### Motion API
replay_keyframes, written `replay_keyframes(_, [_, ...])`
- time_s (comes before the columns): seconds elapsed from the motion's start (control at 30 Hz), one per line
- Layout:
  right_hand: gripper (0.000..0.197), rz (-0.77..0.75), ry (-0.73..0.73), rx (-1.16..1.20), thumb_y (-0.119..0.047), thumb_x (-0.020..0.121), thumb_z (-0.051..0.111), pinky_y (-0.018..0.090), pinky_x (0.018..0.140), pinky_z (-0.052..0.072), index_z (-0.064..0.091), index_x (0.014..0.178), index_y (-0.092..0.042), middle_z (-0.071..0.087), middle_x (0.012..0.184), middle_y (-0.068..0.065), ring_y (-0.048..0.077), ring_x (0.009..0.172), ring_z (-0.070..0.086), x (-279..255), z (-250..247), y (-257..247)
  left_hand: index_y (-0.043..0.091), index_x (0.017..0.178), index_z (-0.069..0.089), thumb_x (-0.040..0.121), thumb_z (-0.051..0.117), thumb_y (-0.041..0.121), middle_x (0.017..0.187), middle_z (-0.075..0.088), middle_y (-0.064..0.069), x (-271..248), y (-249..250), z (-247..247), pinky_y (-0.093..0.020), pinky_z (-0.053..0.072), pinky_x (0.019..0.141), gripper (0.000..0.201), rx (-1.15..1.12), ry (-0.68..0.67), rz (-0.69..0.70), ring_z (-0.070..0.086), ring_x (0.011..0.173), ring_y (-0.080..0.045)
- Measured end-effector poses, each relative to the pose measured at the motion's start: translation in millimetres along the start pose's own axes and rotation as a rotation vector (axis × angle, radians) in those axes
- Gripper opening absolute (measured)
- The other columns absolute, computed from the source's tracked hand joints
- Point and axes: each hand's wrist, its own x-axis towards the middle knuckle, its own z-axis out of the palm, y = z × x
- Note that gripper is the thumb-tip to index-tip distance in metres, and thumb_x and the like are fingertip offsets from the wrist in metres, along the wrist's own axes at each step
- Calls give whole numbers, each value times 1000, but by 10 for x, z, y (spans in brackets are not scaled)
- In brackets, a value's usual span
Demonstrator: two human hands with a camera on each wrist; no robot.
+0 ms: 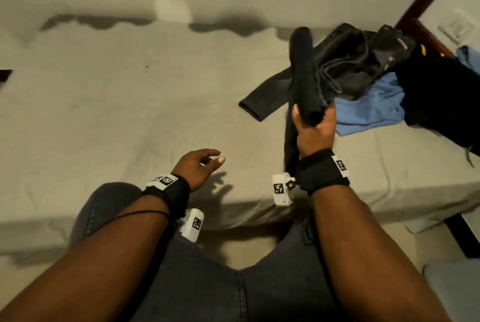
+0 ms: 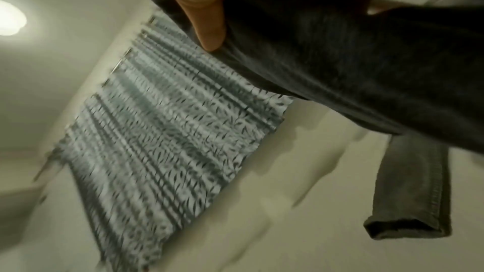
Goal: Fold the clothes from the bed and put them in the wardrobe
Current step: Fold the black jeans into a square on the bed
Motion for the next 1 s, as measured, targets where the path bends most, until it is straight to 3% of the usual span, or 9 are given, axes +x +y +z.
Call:
replay_keyframes(0.1, [56,-17,-443,-207,-18,86,73,45,113,43,56,134,-39,63,133,-4,20,128,59,-298,274,188,29,111,67,105,42,52,91,69,-4,-40,-32,-325,-31,45,68,35,-342,149,-103,60,73,-24])
replay_keyframes(0.2, [66,-18,-857,-522,-8,82,70,44,121,31,54,141,-34,51,151,3,18,147,37,-541,187,670,28,125,56,99,23,72,100,66,-4,-96,-156,-678,-31,43,67,61,-619,374,-309,62,79,-25])
replay_keyframes(0.3, [56,42,-1151,-1163,-7,70,72,49,117,33,49,101,-48,37,159,4,27,153,23,-693,-204,1244,17,112,60,92,31,81,106,67,-6,-142,-435,-951,-41,53,84,73,-635,556,-513,64,93,-30])
replay_keyframes(0.43, [53,217,-954,-1181,-1,73,71,25,99,40,50,79,-50,53,137,13,37,131,49,-681,-318,1386,11,83,67,94,53,66,83,70,-6,-154,-643,-879,-37,52,88,58,-60,347,-497,65,88,-29])
replay_keyframes(0.53, [25,322,-701,-1090,-11,82,72,24,77,39,53,85,-27,64,98,4,31,99,63,-690,-123,1162,21,109,68,83,64,71,108,72,-2,-183,-628,-616,-39,53,96,56,163,198,-355,67,101,-28])
replay_keyframes(0.6, [25,475,-627,-1092,-33,86,75,29,81,45,52,86,-23,67,99,4,29,98,64,-774,-63,1108,25,120,61,78,67,75,113,69,-2,-219,-588,-514,-40,53,96,65,239,165,-340,66,104,-28])
replay_keyframes(0.77, [57,657,-704,-1088,-26,85,80,31,84,44,41,124,-11,56,106,4,24,95,56,-1040,4,1025,23,134,56,84,75,54,132,65,-9,-225,-561,-502,-39,50,102,62,367,150,-380,62,117,-33])
replay_keyframes(0.9, [39,772,-668,-900,-1,85,77,32,54,48,43,99,-16,62,68,6,22,55,60,-829,-7,896,27,125,62,81,80,48,121,71,-7,-233,-554,-554,-38,53,96,52,400,159,-342,66,107,-30])
replay_keyframes(1.0, [32,780,-843,-1031,-14,84,82,30,57,49,50,80,-16,65,60,6,24,58,64,-718,-108,790,25,132,60,82,78,53,130,66,-6,-229,-479,-524,-39,51,97,60,502,63,-314,63,114,-31])
